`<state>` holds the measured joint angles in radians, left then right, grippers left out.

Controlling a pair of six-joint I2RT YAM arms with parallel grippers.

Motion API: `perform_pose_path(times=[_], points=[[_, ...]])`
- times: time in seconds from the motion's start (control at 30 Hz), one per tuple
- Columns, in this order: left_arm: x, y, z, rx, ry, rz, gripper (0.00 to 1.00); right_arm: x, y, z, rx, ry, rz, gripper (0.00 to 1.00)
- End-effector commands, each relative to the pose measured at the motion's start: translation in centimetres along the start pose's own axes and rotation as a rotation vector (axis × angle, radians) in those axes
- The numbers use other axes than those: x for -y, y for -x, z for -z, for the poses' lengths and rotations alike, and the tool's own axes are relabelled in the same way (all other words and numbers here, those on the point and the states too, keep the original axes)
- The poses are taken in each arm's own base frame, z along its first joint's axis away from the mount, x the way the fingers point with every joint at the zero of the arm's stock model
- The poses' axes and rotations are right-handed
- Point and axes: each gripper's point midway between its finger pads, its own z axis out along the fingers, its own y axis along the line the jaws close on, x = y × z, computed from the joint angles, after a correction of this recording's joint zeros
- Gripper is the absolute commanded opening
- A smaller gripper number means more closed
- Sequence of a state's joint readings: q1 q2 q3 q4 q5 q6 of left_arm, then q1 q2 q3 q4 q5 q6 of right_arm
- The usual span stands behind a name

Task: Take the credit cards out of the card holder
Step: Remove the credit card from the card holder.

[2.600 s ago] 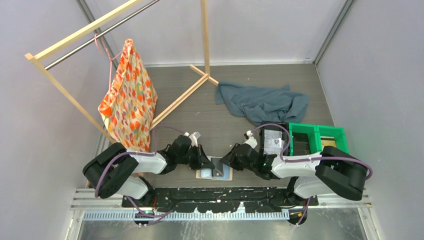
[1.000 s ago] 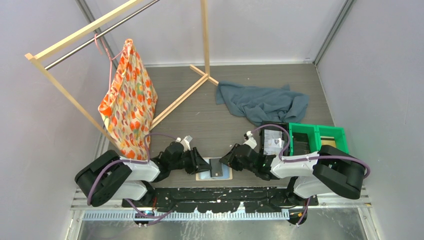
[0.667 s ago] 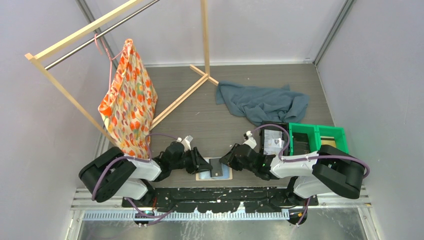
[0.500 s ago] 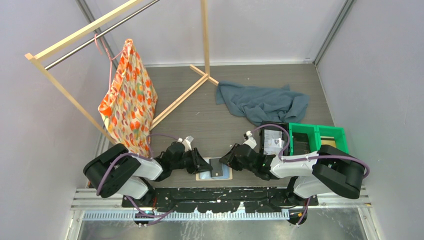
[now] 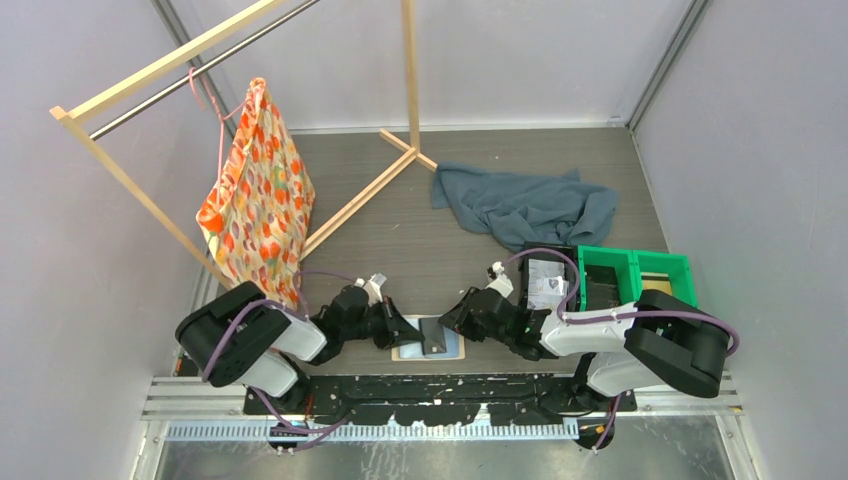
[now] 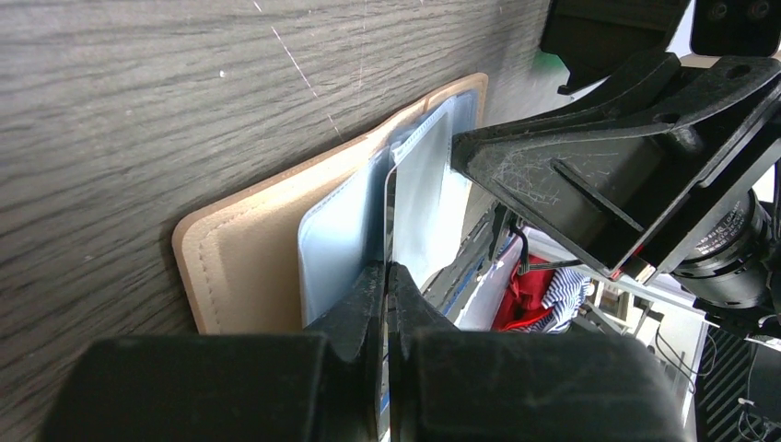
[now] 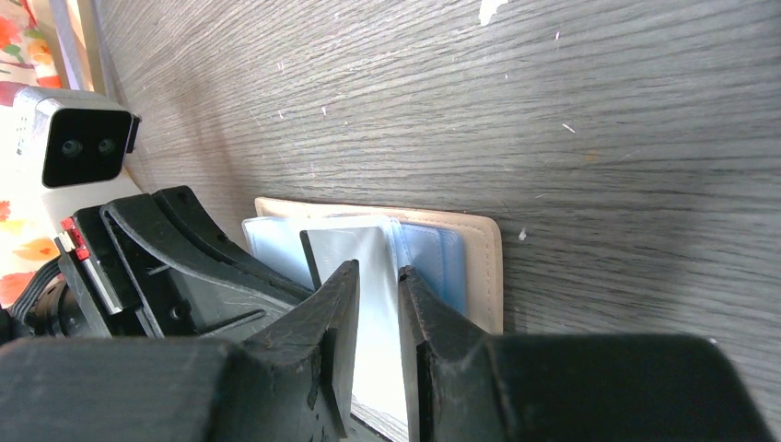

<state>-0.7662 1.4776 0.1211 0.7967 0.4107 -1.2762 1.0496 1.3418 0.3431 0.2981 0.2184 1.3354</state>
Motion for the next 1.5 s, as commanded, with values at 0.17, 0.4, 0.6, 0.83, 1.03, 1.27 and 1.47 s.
perform_pose_path(times=[0.17, 0.4, 0.6, 0.83, 1.03, 1.27, 1.47], points=[[-2.6, -0.5, 1.3, 0.018, 0.091, -0.014, 0.01, 4.5, -0.3, 0.0, -0.001, -0.146, 0.047, 0.28], [-2.9, -0.3, 2.3, 0.041, 0.126, -0.041, 0.01, 4.5, -0.5, -0.2, -0.007, -0.145, 0.046, 0.28], [-2.7, 0.0, 3.1, 0.062, 0.137, -0.073, 0.01, 2.9, 0.1, 0.4, 0.008, -0.098, 0.047, 0.27], [-3.0, -0.3, 3.6, 0.061, 0.139, -0.077, 0.01, 0.1, 0.8, 1.6, 0.023, -0.012, 0.068, 0.27], [-3.6, -0.5, 4.8, 0.053, 0.209, -0.090, 0.01, -1.1, 1.6, 2.8, 0.047, 0.016, 0.079, 0.28], [-1.1, 0.3, 7.1, 0.119, 0.178, -0.147, 0.01, -2.6, 2.6, 4.4, 0.071, 0.045, 0.120, 0.29], [-1.1, 0.2, 8.1, 0.135, 0.167, -0.143, 0.00, -2.4, 2.5, 4.6, 0.061, 0.032, 0.147, 0.30]])
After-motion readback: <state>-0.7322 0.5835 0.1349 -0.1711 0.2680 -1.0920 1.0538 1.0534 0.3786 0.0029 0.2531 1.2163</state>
